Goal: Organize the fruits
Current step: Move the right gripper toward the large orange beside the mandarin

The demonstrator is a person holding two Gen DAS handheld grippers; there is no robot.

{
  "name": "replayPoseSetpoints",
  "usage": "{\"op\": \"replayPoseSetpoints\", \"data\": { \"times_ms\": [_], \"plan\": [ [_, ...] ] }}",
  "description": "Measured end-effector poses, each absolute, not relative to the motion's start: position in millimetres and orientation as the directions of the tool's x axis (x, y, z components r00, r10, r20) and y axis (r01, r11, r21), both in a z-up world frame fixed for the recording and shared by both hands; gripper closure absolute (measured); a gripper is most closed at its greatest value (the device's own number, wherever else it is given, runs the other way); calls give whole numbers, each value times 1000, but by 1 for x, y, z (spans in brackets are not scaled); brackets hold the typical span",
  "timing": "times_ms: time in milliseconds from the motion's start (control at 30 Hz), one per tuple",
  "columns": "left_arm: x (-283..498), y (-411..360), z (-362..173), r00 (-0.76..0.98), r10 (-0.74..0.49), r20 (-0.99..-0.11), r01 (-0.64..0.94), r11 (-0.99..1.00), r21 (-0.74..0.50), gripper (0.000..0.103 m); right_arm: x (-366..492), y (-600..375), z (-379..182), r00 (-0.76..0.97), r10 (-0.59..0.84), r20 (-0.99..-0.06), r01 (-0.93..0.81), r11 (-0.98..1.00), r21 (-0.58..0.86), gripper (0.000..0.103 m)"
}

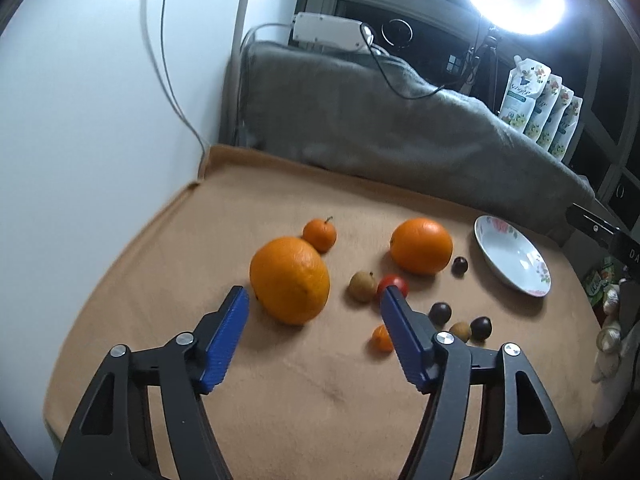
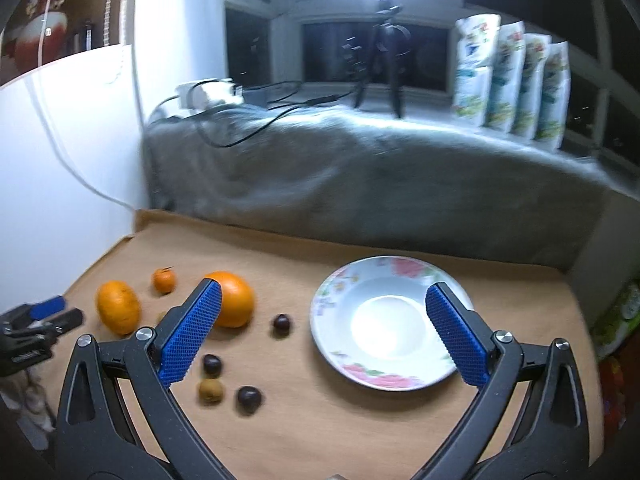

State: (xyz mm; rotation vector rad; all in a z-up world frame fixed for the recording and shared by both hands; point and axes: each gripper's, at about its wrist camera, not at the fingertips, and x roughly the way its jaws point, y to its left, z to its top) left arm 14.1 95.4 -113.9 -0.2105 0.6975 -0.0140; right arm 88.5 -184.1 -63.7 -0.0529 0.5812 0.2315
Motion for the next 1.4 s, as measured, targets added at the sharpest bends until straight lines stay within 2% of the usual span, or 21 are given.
{"op": "replayPoseSetpoints", "data": {
  "times_ms": [133, 433, 1067, 1300, 1400],
  "plan": [
    [15, 101, -122, 755, -100, -647, -64, 972, -226, 39, 97, -169, -70, 781, 235, -579, -286, 958, 3, 0],
    [19, 108, -132, 745, -119, -656, -82, 960, -268, 39, 115, -141, -78, 721, 286, -631, -366, 931, 4, 0],
    [36, 125, -159, 709, -172, -683, -103, 934, -342, 39, 157, -32, -119, 354, 564, -746, -582, 757, 297, 0],
    [40, 131, -164, 705, -197, -681, -110, 918, -380, 39, 161, 1, -127, 283, 581, -763, -627, 714, 311, 0],
    [42, 131, -165, 705, -205, -679, -108, 915, -389, 39, 165, 8, -135, 245, 591, -769, -628, 701, 339, 6]
  ]
}}
